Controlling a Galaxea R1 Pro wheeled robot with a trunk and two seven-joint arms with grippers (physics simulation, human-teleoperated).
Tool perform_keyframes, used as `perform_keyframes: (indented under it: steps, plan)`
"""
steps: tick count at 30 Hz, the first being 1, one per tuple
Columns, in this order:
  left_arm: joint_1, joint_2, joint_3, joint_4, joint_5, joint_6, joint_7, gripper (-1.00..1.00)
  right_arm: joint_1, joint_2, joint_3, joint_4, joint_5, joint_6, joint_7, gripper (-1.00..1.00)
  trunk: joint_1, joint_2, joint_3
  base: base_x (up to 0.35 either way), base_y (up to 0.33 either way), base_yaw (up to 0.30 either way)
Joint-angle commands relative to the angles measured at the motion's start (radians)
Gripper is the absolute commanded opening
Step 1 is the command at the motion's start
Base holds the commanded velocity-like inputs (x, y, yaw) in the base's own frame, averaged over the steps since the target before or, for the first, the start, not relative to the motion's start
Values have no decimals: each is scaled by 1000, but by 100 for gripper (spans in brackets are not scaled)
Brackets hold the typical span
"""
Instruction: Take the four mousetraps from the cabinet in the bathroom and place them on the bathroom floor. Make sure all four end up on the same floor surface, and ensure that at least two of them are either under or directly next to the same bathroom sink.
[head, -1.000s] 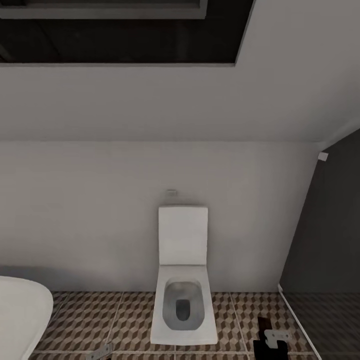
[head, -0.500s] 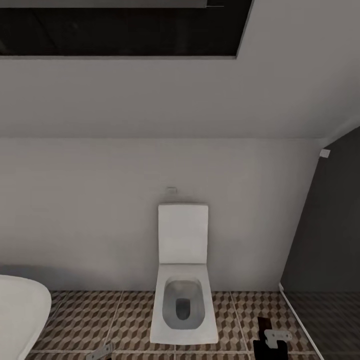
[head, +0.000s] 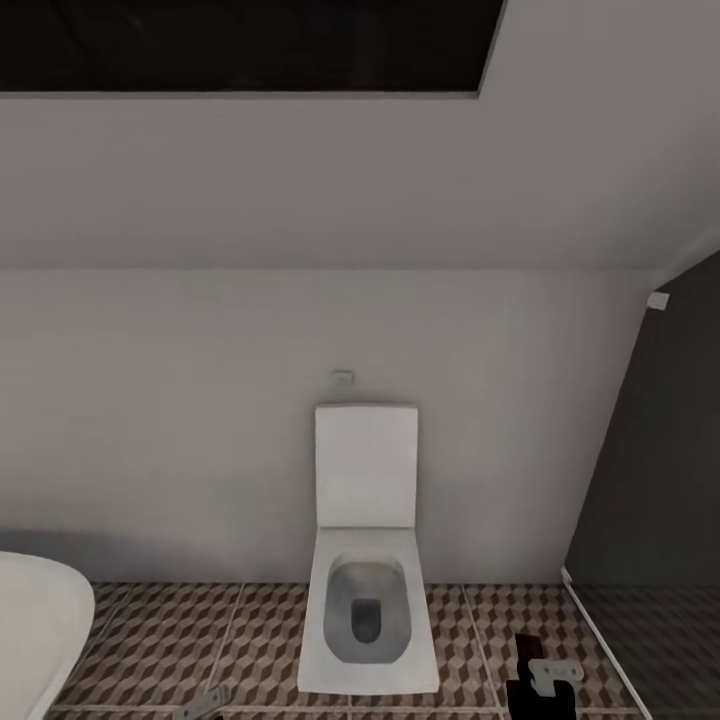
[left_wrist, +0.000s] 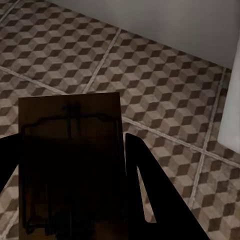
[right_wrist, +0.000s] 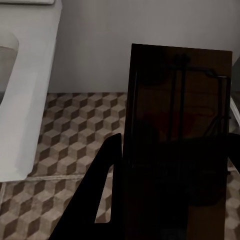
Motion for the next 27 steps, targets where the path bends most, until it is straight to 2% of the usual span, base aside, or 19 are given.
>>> perform_keyframes:
  steps: [1, 11, 15, 21, 23, 27]
  plan:
    - [-1, 0, -8, 0, 0, -2, 9, -100, -2, 0, 9, 3, -12, -5, 9, -100, 4, -8, -4, 1, 0, 0]
    - [-1, 3, -9, 0, 1, -1, 9, -100, -2, 0, 9, 1, -12, -5, 9, -100, 42, -78, -36, 0, 0, 0]
    - [-1, 5, -10, -37, -1, 4, 10, -100, -2, 0, 9, -13, -12, -5, 9, -100, 58, -106, -48, 0, 0, 0]
    - [-1, 7, -10, -171, -7, 13, 32, -100, -6, -1, 8, -91, -14, 0, 8, -100, 81, -148, -67, 0, 0, 0]
    - [-1, 10, -10, -246, -8, 32, 58, -100, -11, -7, 8, -132, -15, 6, 7, -100, 88, -162, -73, 0, 0, 0]
    - [-4, 15, -11, -402, -9, 188, 94, -100, -29, -12, 6, -175, -15, 11, 2, -100, 104, -190, -86, 0, 0, 0]
